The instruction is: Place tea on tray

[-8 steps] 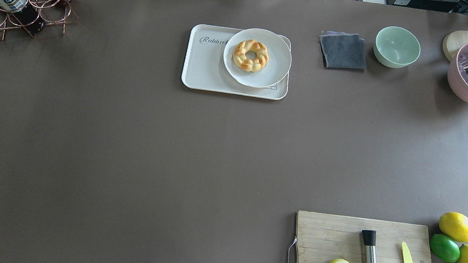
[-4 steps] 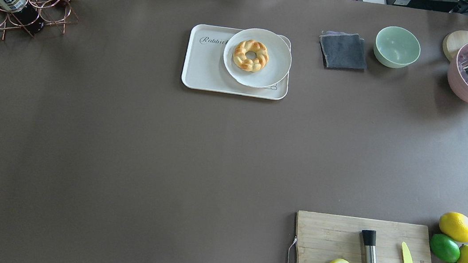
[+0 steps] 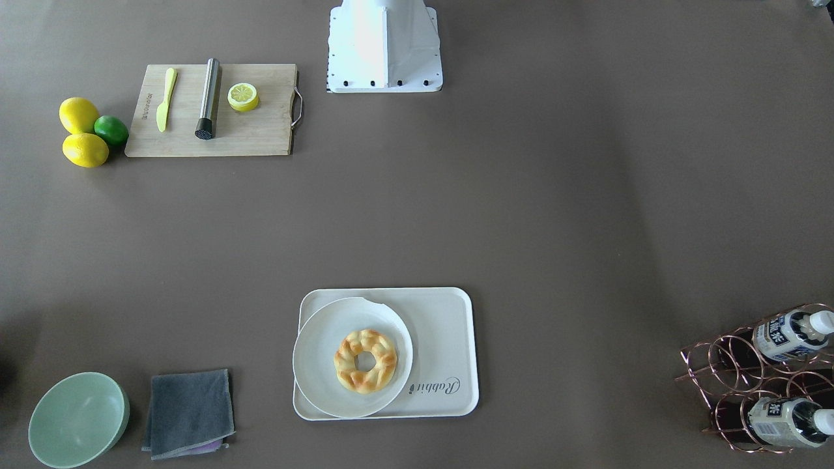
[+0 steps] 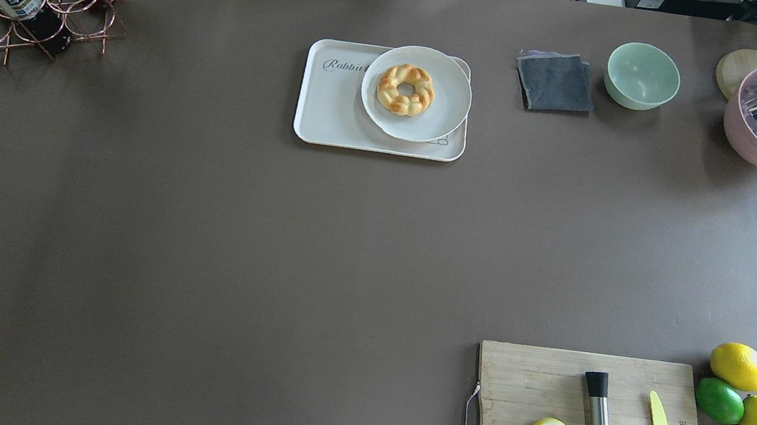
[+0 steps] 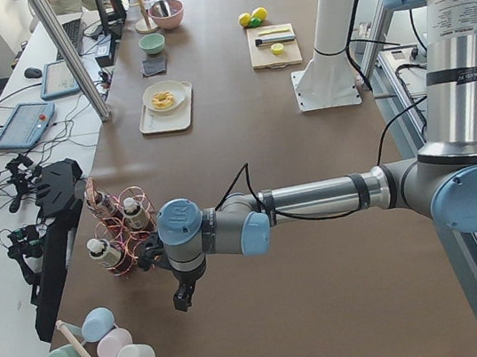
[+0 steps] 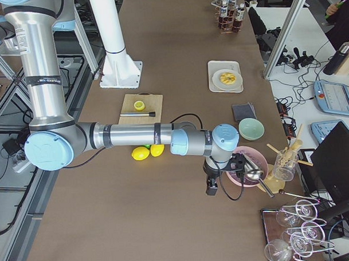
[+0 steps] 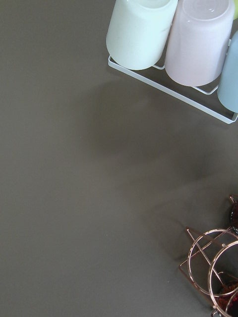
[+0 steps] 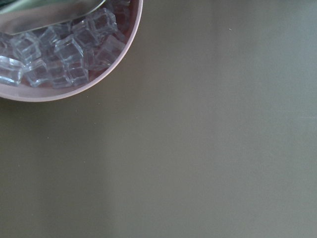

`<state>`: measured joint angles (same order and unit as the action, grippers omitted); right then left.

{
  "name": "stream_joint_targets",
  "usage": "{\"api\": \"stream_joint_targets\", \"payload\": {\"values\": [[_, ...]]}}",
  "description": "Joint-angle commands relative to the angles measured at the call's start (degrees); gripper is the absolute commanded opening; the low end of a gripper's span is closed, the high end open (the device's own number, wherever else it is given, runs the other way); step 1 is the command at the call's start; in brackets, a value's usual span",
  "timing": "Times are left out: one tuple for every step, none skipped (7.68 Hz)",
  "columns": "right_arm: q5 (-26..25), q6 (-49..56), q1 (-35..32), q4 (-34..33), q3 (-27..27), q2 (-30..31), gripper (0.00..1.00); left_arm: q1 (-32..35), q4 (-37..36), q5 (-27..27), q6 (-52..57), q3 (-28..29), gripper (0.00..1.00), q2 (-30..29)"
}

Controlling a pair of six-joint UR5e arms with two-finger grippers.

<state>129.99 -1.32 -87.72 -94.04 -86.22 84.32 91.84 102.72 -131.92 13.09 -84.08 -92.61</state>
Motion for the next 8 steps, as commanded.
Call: {"api": "stream_joint_targets", "payload": {"values": [[0.09,0.0,-0.17,0.0,-0.09,0.05,1.0,-0.17,0.2,-0.09,-5.4,-3.43,0.98,-0.03],[0.09,0.0,-0.17,0.0,-0.09,-0.12,1.0,-2.69,-0.15,0.17,-11.97,-8.42,0.98,0.14],[0.0,-0.09,-0.17,0.0,0.0,-0.13,1.0,-6.63,0.2,0.44,-18.65,-9.6,0.98,-0.38],[0.0,-0.44,-0.17,0.0,-0.09,-0.21,1.0,-8.5,0.9,0.09,-25.51,-9.7,0.98,-1.43],[0.0,-0.79,-0.17,0.09,0.0,-0.47,1.0,-8.87,6.04,0.0,-27.84,-9.96,0.98,-1.0],[-0.09,-1.57,-0.17,0.09,0.0,-0.65,1.0,-9.74,13.66,0.26,-30.64,-9.88,0.98,-1.08],[0.0,-2.1,-0.08,0.09,-0.09,-0.74,1.0,-11.23,18.96,0.53,-36.33,-9.96,0.98,-1.61],[0.0,-2.28,-0.17,0.09,-0.09,-0.74,1.0,-12.46,24.58,2.09,-39.34,-9.44,0.98,-1.61]]}}
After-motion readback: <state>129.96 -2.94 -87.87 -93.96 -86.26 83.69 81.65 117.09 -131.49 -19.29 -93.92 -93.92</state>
